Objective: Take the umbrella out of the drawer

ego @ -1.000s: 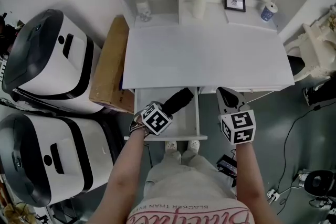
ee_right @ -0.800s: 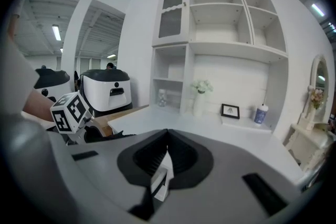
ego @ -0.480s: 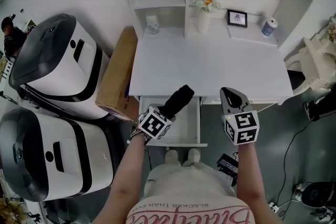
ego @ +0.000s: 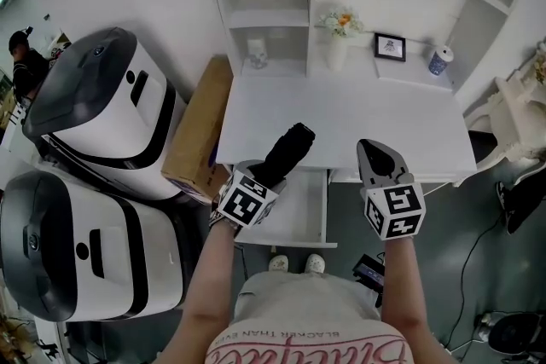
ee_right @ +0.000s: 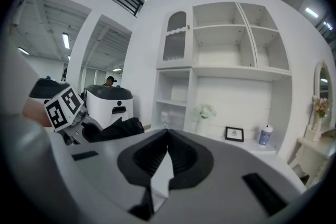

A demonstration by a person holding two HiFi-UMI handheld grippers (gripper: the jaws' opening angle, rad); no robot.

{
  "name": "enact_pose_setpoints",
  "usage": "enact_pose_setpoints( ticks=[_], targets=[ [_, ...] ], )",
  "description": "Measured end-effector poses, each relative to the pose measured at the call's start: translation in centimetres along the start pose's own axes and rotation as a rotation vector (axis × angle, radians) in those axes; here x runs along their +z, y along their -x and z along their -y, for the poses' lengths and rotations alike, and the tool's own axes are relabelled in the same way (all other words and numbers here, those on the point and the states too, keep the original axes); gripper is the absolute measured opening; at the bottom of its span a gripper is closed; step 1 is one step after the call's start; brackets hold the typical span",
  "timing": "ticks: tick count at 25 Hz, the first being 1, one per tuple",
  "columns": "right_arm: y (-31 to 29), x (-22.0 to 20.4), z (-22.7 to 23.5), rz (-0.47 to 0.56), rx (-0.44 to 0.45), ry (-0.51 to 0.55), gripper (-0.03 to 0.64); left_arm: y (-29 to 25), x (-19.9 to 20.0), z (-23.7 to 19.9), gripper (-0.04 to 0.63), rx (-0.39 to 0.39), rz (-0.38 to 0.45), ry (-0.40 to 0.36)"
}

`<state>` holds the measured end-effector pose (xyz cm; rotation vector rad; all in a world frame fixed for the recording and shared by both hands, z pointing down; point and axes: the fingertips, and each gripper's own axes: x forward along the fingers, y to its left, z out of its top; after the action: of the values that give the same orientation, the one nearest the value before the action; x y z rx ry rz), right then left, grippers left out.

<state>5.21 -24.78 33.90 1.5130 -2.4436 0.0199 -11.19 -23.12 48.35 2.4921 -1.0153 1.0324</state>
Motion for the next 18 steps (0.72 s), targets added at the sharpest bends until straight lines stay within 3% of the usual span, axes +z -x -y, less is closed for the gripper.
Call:
enact_pose_setpoints(
  ticks=[8, 18],
  targets=[
    [0.4, 3.0, 0.4, 0.078, -0.029, 0.013, 0.008, 3.5, 4.1, -2.2, 0.239, 0.093, 0.164, 0.060],
    [1.2, 6.1, 1.0, 0.150, -0.052, 0.014, 0.008, 8.7, 8.8, -5.6, 0.240, 0.273, 0.417, 0.086]
  ],
)
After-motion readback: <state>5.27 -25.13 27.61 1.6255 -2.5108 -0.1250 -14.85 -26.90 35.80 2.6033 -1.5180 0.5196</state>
